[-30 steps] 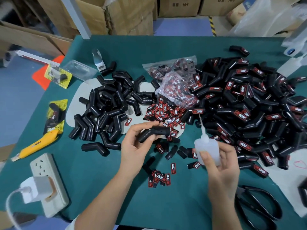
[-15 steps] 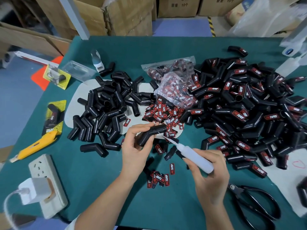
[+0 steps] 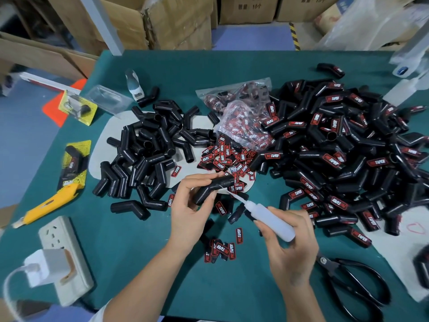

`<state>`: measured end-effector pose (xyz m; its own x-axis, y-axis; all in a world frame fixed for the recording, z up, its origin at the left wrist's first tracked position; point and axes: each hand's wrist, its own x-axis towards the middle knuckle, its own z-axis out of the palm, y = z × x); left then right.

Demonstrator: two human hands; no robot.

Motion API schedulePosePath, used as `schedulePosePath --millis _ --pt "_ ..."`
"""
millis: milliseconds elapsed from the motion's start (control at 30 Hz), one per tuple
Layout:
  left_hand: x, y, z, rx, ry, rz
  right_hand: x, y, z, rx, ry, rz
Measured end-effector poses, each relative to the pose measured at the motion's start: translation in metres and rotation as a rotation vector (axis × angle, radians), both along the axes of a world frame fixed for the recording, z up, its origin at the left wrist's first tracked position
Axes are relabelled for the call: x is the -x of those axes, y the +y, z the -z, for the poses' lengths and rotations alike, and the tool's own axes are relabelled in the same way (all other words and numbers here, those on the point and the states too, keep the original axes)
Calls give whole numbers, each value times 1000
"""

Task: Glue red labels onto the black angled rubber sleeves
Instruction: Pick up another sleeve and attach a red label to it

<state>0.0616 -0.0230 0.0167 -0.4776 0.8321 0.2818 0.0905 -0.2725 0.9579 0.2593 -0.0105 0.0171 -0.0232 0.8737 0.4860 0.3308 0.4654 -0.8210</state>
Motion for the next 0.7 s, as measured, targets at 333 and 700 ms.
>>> schedulePosePath --millis 333,700 --pt "0 0 -1 -23 -20 16 -1 0 2 3 -2 17" --pt "2 1 2 -15 -29 14 -2 0 2 15 -5 39"
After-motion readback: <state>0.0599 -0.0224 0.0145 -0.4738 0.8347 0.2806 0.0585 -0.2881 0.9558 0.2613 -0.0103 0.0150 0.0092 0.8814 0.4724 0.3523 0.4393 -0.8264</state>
